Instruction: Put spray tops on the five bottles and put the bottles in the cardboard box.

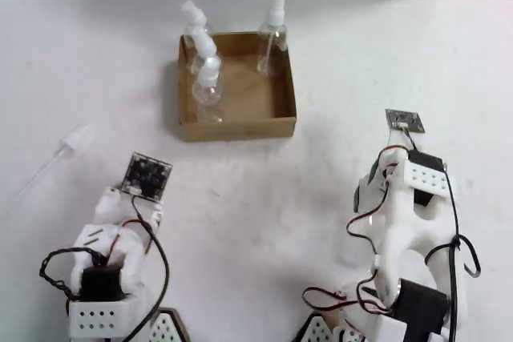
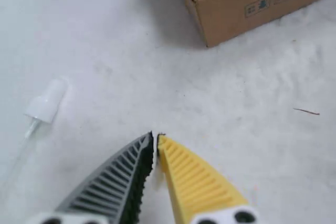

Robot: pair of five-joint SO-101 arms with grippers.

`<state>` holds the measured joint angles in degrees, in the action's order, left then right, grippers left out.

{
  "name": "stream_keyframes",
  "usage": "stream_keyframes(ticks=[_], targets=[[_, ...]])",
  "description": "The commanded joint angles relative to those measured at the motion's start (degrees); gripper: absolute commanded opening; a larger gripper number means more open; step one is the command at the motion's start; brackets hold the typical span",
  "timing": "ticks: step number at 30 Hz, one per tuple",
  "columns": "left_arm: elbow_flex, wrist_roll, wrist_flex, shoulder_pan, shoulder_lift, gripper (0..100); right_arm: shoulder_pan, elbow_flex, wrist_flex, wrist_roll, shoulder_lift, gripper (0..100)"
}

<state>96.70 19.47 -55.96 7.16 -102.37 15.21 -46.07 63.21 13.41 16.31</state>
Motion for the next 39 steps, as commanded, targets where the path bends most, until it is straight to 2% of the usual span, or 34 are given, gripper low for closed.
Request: stream_keyframes(ticks=[1,8,17,29,34,39], targets=[[-5.27,0.0,0.97,3.21,-0.22,2,-0.75,-0.35,-2.77,-0.79,2.15,1.6],[-18.02,0.44,-5.36,7.43,3.65,2,-0.75,-1.67,-4.7,-1.58,2.15,1.6],[-44.22,0.79,-5.27,13.23,41.01,2,-0.66,-1.76,-5.49,-1.23,2.15,1.6],[-69.45,20.31,-0.44,20.62,80.4,4,-0.66,-3.25,-6.29,-1.23,2.15,1.6],[-76.31,22.86,-0.18,21.85,92.62,15,-0.66,-3.25,-6.29,-1.23,2.15,1.6],[-85.36,22.86,-0.44,22.2,103.78,16,-0.66,-3.34,-6.29,-1.23,1.98,1.6]])
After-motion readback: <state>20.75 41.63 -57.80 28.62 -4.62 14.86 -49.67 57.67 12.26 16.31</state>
